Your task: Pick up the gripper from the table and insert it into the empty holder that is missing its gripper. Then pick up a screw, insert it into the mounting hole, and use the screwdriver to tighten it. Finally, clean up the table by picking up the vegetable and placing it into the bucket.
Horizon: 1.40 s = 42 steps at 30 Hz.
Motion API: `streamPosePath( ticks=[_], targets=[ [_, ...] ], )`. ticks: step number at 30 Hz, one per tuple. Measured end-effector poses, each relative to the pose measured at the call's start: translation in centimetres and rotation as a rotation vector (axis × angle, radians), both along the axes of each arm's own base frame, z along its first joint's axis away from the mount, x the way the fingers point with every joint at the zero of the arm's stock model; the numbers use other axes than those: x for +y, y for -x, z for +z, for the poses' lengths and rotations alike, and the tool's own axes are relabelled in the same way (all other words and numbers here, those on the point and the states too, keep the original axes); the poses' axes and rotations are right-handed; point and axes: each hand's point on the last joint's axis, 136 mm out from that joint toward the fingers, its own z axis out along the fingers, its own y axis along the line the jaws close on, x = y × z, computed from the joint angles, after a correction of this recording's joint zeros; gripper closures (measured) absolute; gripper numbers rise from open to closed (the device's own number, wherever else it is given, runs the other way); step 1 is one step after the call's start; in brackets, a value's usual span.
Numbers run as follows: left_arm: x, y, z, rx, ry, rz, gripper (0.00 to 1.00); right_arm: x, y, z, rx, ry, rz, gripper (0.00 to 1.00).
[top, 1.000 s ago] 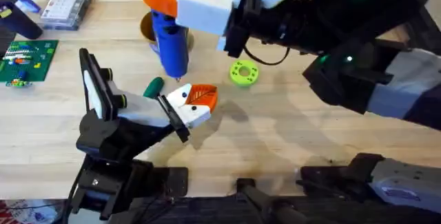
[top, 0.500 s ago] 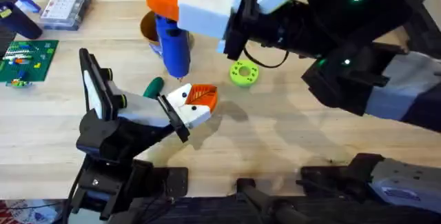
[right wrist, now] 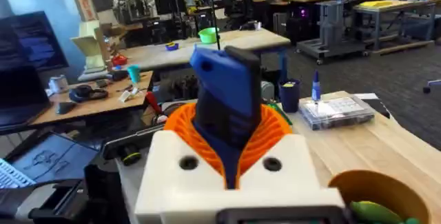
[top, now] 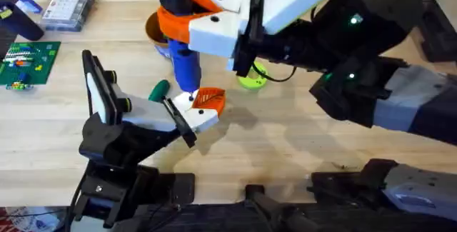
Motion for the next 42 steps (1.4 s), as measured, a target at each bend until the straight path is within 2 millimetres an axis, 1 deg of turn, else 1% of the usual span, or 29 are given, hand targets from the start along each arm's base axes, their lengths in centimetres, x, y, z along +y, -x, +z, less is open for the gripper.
streamPosePath(
  ticks=[11,32,38,42],
  targets=[
    [0.0,0.0,0.0,0.000,0.000,0.000,0.987,0.5,0.9,0.1,-0.004,-0.004,0.026,0.957],
    [0.0,0.0,0.0,0.000,0.000,0.000,0.987,0.7,0.6,-0.4,-0.041,0.018,0.010,0.957],
    [0.0,0.0,-0.1,0.004,0.000,0.001,0.987,0.9,0.4,-1.0,-0.024,0.025,0.009,0.957],
    [0.0,0.0,-0.1,0.004,0.000,0.000,0.986,0.9,0.3,-1.0,-0.019,0.024,0.006,0.957]
  ],
)
